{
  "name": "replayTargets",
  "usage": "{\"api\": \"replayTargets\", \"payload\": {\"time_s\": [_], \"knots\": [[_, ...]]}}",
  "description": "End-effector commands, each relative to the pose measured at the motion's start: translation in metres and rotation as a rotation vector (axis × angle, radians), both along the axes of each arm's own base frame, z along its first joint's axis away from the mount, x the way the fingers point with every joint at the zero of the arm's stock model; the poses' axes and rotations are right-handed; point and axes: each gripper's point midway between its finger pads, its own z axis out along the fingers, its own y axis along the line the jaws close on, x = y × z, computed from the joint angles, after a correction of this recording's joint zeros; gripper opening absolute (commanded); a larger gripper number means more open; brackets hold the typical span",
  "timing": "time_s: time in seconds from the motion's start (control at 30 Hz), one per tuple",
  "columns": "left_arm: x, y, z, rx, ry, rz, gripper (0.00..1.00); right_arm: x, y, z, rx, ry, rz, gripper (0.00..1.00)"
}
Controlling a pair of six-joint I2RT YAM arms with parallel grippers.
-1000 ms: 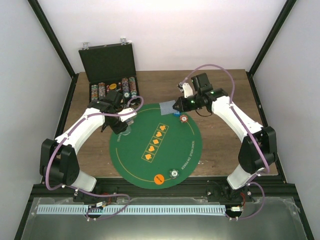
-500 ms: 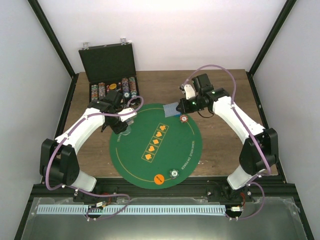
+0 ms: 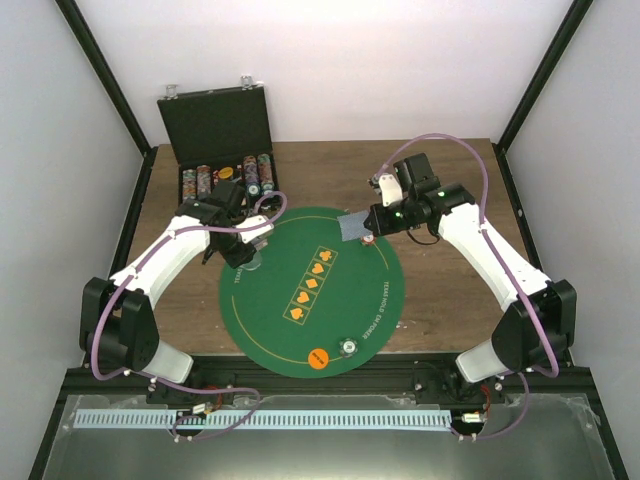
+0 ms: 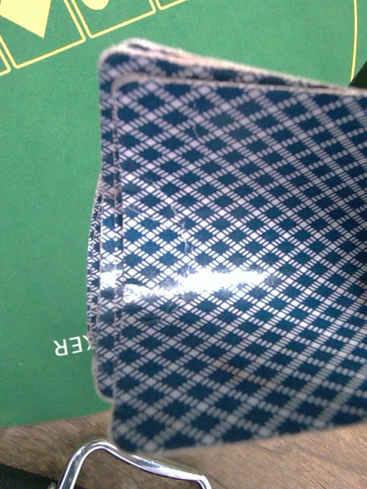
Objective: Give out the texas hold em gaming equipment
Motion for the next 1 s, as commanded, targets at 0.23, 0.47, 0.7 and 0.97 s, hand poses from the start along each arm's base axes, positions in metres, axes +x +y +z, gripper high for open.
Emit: {"api": "replayTargets", "payload": {"time_s": [0.23, 0.47, 0.7, 0.97], "knots": [[0.002, 0.0, -0.003, -0.008, 0.007, 0.008, 0.38, -0.002, -0.012, -0.002, -0.05, 0.003, -0.025, 0.01], [0.001, 0.0, -0.004, -0.007, 0.01, 0.007, 0.38, -0.018, -0.015, -0.013, -0.042, 0.071, -0.012, 0.01], [0.002, -0.001, -0.006, -0.008, 0.011, 0.006, 0.38, -0.041, -0.019, -0.054, -0.019, 0.199, -0.004, 0.01], [0.001, 0.0, -0.007, -0.005, 0.01, 0.005, 0.38, -0.033, -0.051, -0.12, -0.147, 0.309, -0.074, 0.01]]}}
